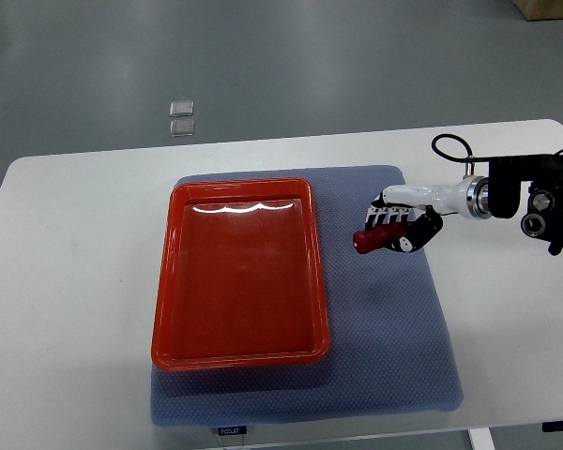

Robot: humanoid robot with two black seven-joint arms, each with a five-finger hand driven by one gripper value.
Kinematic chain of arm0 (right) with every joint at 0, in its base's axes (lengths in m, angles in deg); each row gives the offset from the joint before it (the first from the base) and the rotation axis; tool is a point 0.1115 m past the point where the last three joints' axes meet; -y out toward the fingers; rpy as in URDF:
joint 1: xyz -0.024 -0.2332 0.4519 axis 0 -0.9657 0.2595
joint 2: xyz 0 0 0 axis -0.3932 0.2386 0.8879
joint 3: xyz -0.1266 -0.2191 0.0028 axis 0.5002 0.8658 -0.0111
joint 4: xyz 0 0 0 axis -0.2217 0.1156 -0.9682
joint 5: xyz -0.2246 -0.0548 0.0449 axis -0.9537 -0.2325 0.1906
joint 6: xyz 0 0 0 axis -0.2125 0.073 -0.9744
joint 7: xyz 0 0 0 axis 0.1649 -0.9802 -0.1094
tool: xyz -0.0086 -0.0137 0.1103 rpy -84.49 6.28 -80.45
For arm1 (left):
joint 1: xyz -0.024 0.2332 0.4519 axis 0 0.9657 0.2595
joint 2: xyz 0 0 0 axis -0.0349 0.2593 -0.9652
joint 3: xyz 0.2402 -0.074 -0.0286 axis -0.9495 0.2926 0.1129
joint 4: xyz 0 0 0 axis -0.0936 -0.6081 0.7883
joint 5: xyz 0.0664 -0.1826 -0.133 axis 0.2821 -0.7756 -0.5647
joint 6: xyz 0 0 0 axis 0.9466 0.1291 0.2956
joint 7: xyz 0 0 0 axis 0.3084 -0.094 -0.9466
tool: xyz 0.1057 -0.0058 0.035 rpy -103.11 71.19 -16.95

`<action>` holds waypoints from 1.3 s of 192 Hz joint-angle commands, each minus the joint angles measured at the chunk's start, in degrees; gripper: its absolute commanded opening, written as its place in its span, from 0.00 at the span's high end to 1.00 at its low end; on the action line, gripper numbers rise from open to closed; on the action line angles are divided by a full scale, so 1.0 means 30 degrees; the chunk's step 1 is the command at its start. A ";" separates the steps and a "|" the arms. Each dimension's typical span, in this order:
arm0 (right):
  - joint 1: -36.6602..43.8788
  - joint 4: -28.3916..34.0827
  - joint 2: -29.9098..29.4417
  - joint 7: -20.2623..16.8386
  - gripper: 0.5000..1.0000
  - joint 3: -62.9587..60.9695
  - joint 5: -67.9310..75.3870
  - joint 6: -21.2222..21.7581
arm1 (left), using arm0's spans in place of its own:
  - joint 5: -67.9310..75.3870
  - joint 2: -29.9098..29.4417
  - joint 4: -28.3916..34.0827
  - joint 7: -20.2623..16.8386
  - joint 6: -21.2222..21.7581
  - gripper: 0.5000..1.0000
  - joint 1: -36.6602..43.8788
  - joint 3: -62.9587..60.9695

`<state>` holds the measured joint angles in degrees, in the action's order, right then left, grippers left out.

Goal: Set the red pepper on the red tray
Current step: 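Lift the pepper with the right hand and carry it over the tray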

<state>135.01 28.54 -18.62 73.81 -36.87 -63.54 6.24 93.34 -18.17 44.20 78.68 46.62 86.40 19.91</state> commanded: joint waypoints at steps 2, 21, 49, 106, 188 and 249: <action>0.1244 -0.0024 -0.0240 0.0056 1.00 0.0013 0.0447 0.0017 | 0.0001 0.0000 -0.0008 0.0001 0.0000 0.00 -0.0022 -0.0009; 0.2270 -0.0317 -0.1061 0.0026 1.00 0.0071 0.1326 0.0046 | 0.0001 0.0000 -0.0008 0.0001 0.0000 0.00 -0.0022 -0.0009; 0.3236 -0.1634 -0.3403 0.0026 1.00 0.0247 0.1941 0.0017 | 0.0001 0.0000 0.0021 0.0001 0.0000 0.00 0.0008 -0.0009; 0.3090 -0.5004 -0.8500 0.0027 1.00 0.0833 0.2058 -0.0481 | 0.0001 0.0000 -0.0008 0.0001 0.0000 0.00 0.0007 0.0020; 0.0835 -0.7349 -1.2486 0.0143 1.00 0.0979 0.1941 -0.1916 | 0.0001 0.0000 0.0022 0.0001 0.0000 0.00 0.0008 -0.0009; -0.0133 -0.7700 -1.2779 0.0466 0.66 0.0979 0.1941 -0.2649 | 0.0001 0.0000 -0.0008 0.0001 0.0000 0.00 0.0008 0.0020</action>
<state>135.09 5.57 -56.92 74.72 -33.93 -57.93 -1.56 93.34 -18.17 44.21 78.69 46.62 86.41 19.92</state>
